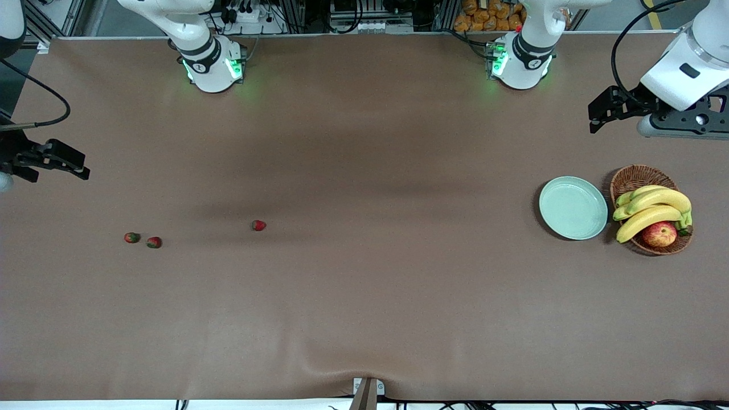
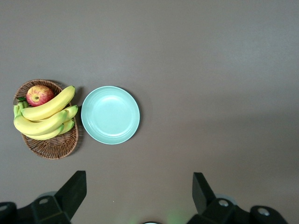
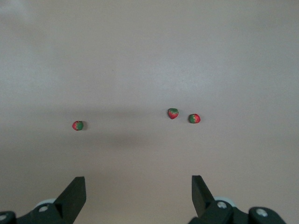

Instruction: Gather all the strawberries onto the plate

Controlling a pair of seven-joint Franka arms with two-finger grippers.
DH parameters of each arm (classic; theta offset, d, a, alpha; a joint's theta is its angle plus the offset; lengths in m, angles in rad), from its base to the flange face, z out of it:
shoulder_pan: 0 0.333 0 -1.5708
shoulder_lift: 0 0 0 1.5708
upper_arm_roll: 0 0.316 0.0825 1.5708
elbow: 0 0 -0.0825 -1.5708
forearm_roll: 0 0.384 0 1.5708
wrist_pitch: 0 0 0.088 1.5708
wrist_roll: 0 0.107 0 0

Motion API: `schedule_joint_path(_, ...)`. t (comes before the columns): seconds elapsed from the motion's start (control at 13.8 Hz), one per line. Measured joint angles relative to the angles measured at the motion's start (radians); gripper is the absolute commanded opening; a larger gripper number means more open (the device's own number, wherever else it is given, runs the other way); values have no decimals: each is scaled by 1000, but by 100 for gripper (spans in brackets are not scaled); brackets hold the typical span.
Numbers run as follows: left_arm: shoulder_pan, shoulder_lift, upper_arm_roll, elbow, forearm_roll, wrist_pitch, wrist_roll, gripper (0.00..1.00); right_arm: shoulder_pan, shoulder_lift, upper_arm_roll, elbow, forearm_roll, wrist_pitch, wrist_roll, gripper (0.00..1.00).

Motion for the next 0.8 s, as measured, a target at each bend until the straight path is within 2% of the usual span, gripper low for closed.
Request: schedule_joint_path(0.8, -4, 0, -1, 1, -4, -1, 0, 100, 0, 10, -1, 0, 0, 2, 0, 100)
